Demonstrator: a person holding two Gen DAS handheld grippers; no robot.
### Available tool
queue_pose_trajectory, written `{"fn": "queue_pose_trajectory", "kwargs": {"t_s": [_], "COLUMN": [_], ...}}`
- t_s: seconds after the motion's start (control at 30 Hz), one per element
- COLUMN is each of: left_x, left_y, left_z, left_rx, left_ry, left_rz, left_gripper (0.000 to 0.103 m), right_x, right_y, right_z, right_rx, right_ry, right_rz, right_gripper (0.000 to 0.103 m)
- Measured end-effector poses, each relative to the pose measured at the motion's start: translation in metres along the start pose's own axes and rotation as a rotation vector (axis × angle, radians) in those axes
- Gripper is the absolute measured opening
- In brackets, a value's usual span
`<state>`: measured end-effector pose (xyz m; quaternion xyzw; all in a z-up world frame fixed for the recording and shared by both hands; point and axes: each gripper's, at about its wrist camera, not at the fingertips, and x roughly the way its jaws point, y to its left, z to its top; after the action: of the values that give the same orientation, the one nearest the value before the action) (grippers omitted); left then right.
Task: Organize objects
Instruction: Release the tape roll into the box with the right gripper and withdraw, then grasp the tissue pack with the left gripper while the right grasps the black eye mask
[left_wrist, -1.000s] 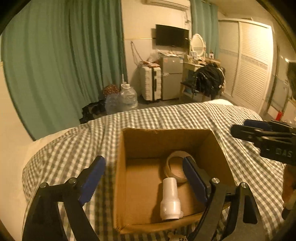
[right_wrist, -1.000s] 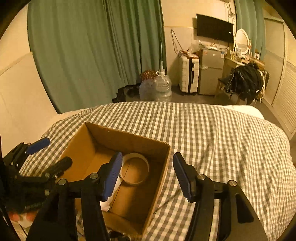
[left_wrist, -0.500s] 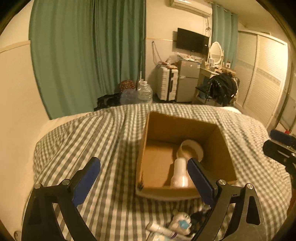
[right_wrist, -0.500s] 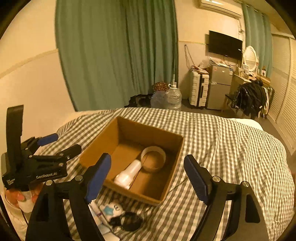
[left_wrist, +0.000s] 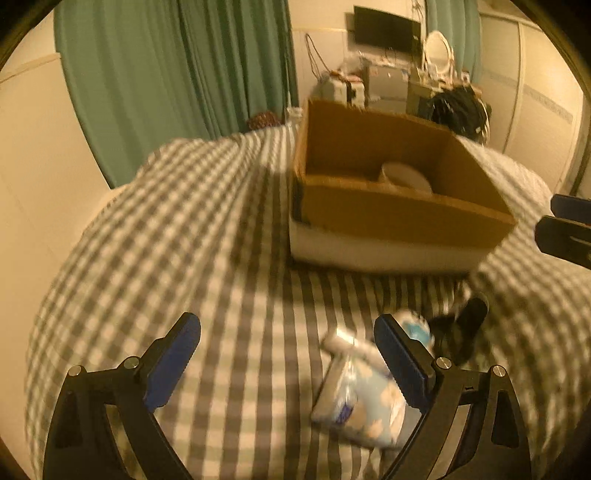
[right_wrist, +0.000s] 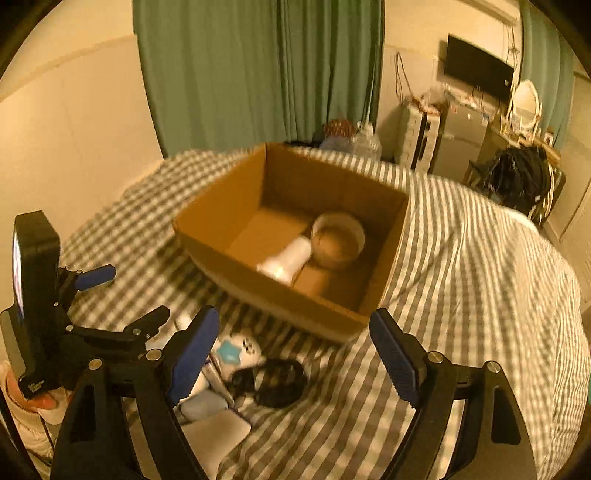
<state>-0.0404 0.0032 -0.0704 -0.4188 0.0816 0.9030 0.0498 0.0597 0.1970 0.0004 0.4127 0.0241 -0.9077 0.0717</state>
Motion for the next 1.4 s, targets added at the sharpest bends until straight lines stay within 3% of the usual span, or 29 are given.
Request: {"fn": "queue_pose_trajectory", "kwargs": {"t_s": [0.2,0.57,0.73,0.97,1.03,1.13,1.4], "left_x": [0.009,0.006,0.002,0.018,0.012,0.001,-0.022], "left_y": [-0.009,-0.038,-0.043,-0.041,-0.042,-0.034,-0.006], "left_z": [-0.027,-0.047,-0.049,-0.055,-0.055,-0.053,-0.037], "left_rx": [0.03,0.154,0.173,0.169,0.175,0.152,0.081], "left_ry": [0.074,0.093,0.091,0.138,0.116,0.093,0.019], "left_rz": [-0.017,-0.083,-0.12,-0.134,-0.125,-0.131,-0.138], "left_gripper": [0.097,0.096,0.057,0.057,0.044,0.033,0.026], "right_x": [0.02,0.038,0.038,0.042,0.044,0.047,0.063], "right_y": [-0.002,0.008,0.009,0.011,0.014,0.017,0.026], "right_z": [-0.019,-0.029,-0.029,-0.031,-0.033,-0.035,-0.041], "right_rx": [0.024,-0.012,-0.014,-0.02,-0.029,-0.043,-0.096], "right_ry": [0.091,0.148,0.151,0.164,0.174,0.186,0.226], "right_rz": [-0.004,-0.03,-0.036,-0.036,-0.035,-0.04,-0.055], "right_gripper": [0.084,0.084,0.084,0.084,0.084,0.084,0.084]}}
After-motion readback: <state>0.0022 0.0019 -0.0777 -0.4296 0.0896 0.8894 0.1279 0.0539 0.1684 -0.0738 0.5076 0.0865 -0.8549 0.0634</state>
